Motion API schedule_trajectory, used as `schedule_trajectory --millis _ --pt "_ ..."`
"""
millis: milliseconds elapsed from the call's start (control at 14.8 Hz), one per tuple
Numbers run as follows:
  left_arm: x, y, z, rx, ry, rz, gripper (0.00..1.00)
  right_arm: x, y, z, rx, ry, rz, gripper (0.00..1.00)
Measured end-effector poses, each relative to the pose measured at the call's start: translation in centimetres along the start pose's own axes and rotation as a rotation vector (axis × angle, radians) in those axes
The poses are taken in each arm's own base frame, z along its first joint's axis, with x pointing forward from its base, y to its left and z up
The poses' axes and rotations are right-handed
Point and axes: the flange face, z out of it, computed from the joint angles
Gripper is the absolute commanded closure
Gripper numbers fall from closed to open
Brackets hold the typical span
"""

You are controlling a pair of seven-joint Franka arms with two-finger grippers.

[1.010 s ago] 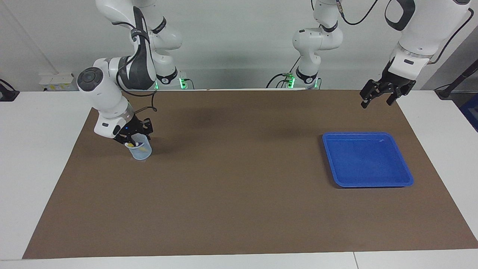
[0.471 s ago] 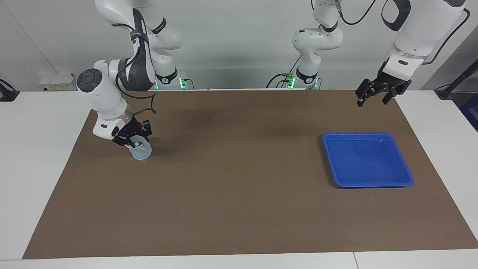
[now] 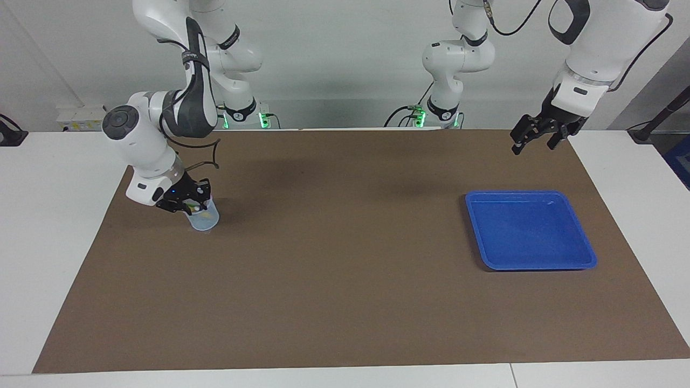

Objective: Right arm passes pens to left for tray arrangement
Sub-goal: 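Lift the purple pen from the cup while the left gripper rises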

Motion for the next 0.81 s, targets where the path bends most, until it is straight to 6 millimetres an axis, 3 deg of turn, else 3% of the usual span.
schedule_trajectory --millis 135,337,606,808 --pt "-0.4 0.7 0.4 -0.035 -0.017 -0.018 0.0 0.0 0.0 0.1 0.001 -0.002 0.005 0.74" --pt "-1.3 2.0 1.2 -0.115 -0.059 -0.122 0.0 -0.1 -0.1 0.3 0.004 -0.007 0.025 0.98" --pt "-2.3 4.2 1.6 -0.189 -0.097 -0.177 0.0 -0.2 -0.1 0.3 0.005 -0.01 0.047 1.0" --pt "-2.6 4.2 1.7 -0.212 -0.103 -0.189 0.0 -0.1 -0.1 -0.5 0.015 -0.029 0.046 1.0"
